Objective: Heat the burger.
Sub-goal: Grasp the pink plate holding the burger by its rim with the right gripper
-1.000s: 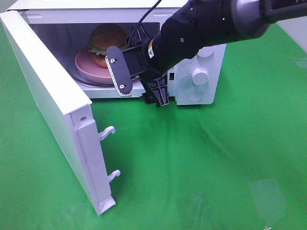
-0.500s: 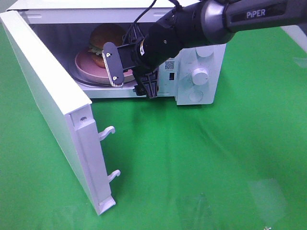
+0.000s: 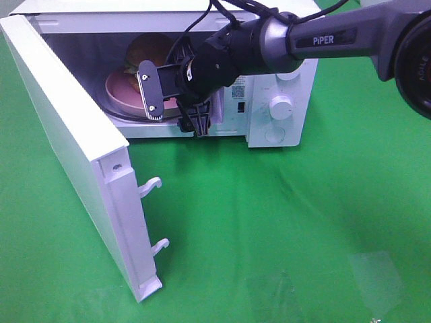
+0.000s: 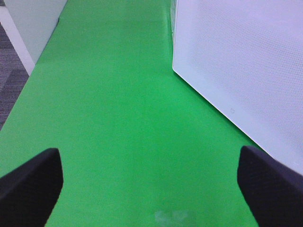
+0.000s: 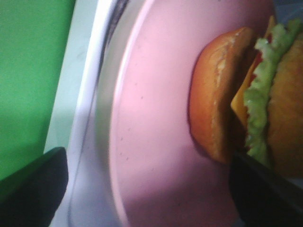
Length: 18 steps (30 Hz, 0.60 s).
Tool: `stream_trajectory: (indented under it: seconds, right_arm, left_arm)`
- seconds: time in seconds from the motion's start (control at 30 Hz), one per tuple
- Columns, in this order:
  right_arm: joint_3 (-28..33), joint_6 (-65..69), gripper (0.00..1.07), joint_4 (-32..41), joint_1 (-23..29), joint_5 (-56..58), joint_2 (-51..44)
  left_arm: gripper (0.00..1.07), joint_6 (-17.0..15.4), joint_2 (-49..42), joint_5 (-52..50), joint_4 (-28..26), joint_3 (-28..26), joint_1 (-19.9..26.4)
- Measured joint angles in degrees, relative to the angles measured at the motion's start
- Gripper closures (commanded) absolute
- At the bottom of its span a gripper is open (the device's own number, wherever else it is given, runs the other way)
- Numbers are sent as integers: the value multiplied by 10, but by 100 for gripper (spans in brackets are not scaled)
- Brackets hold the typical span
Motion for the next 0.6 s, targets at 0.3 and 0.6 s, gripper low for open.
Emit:
stream_trajectory:
  seconds: [0.3,0.6]
  right_arm:
    - [-18,-2,24,7,-1,-25,22]
    - [-18,-9,63,32,-1,-18,30]
  left_arm:
    - [13,0,0,0,14,0,0]
    - [13,0,0,0,19,0,0]
